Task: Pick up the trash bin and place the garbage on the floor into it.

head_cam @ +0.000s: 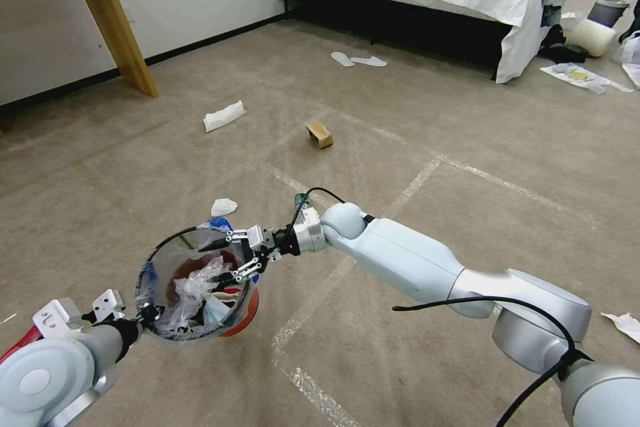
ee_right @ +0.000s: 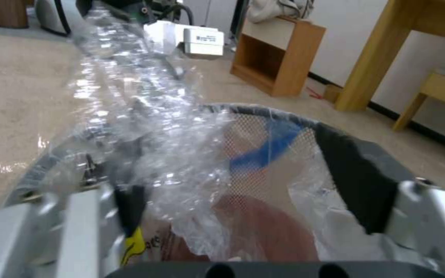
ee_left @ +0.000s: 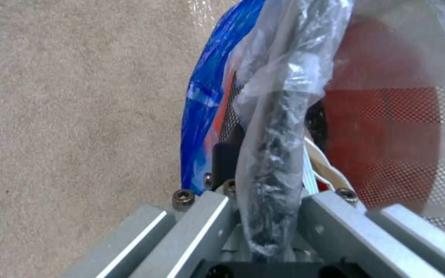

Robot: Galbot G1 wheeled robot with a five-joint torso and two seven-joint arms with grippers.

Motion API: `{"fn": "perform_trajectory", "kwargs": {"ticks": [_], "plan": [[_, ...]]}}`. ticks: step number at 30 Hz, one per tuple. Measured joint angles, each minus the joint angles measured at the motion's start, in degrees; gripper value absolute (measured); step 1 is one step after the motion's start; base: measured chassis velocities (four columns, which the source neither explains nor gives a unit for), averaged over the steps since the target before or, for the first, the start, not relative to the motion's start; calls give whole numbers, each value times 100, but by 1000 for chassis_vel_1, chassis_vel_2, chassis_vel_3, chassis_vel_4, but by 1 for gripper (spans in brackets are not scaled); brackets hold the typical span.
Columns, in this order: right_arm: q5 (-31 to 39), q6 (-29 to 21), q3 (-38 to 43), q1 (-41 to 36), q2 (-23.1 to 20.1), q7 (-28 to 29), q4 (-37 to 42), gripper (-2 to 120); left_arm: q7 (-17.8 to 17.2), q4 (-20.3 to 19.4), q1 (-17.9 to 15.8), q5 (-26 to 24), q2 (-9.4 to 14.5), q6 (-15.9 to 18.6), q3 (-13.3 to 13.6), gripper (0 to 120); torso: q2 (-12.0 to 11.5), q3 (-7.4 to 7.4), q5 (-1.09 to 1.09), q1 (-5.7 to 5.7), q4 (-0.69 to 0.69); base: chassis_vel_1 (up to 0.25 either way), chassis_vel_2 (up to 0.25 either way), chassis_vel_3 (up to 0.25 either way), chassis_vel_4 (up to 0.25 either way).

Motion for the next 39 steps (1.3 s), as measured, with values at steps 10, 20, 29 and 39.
{"fn": "perform_trajectory", "kwargs": {"ticks": [10,20,29,39], "plan": [[89,-1,-29,47,-35,-11,44,100,-17,-15,5,0,-11,3,1,0,0,0,0,0,0,0,0,0,0],[466,-20,28,123,-60,-35,193,100,-68,14,-19,-23,-11,10,10,0,0,0,0,0,0,0,0,0,0],[-217,-134,-60,299,90,-11,2,100,-85,-44,10,-29,-30,21,19,0,0,0,0,0,0,0,0,0,0],[-1276,-90,-279,792,440,-164,-266,100,-86,-96,4,26,-96,27,80,0,0,0,0,0,0,0,0,0,0]]}}
